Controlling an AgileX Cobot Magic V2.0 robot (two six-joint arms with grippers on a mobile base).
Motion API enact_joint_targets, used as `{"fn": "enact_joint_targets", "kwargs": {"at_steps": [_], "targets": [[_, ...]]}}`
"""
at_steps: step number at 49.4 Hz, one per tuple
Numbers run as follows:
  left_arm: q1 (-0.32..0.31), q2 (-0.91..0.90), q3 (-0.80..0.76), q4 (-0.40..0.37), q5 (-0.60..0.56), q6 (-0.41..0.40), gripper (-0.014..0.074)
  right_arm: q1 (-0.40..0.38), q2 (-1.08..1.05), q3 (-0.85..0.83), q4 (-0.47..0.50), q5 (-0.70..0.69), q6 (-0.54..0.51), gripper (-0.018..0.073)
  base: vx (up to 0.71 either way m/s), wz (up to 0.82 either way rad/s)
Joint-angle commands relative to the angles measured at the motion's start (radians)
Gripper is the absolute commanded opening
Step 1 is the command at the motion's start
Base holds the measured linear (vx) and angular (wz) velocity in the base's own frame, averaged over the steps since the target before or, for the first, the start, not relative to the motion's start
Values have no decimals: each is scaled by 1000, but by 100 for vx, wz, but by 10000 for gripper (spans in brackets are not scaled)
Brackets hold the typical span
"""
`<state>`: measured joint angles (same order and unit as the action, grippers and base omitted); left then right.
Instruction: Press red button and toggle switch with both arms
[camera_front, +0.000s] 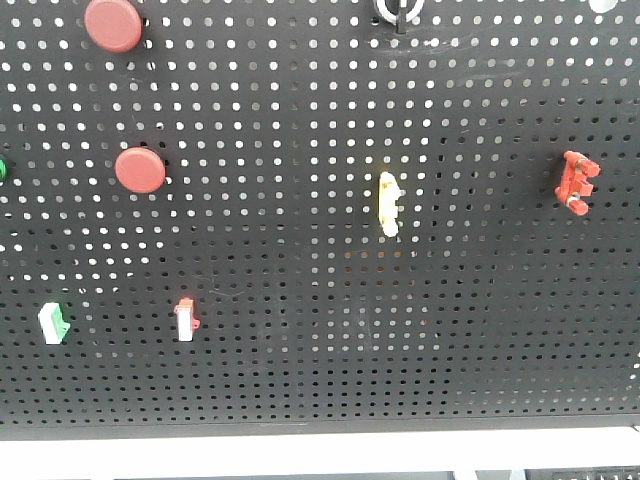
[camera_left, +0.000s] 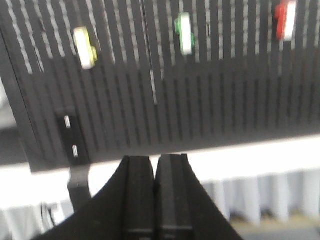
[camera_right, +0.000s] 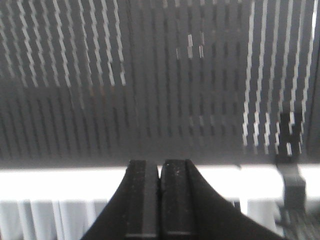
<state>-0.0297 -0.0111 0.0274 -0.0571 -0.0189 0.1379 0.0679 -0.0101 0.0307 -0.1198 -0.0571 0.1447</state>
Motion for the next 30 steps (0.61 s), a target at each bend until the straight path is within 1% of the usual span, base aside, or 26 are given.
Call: {"fn": "enact_joint_targets", "kwargs": {"at_steps": [1, 5, 9, 14, 20, 24, 28, 30], "targets": [[-3, 14, -15, -63, -200, -86, 2, -4, -12, -33, -2, -171, 12, 0, 0, 0], [-3, 15, -90, -77, -224, -128, 2, -4, -7, -116, -2, -141, 28, 0, 0, 0], [-3, 33, -213, -58, -201, -127, 2, -4, 26, -247, -2, -83, 27, 0, 0, 0], [-3, 88, -381, -31, -148, -127, 2, -4, 129, -436, -3, -9, 25, 0, 0, 0], [-3, 235, -645, -31, -97, -127, 2, -4, 293, -645, -3, -3, 24, 0, 0, 0], [-3, 333, -794, -31, -85, -120, 2, -4, 397, -761, -3, -3, 24, 0, 0, 0], [-3, 426, -896, -32, -66, -120, 2, -4, 510, -865, -3, -3, 24, 0, 0, 0], [-3, 474, -938, -35, -51, -121, 2, -4, 543, -889, -3, -3, 24, 0, 0, 0]]}}
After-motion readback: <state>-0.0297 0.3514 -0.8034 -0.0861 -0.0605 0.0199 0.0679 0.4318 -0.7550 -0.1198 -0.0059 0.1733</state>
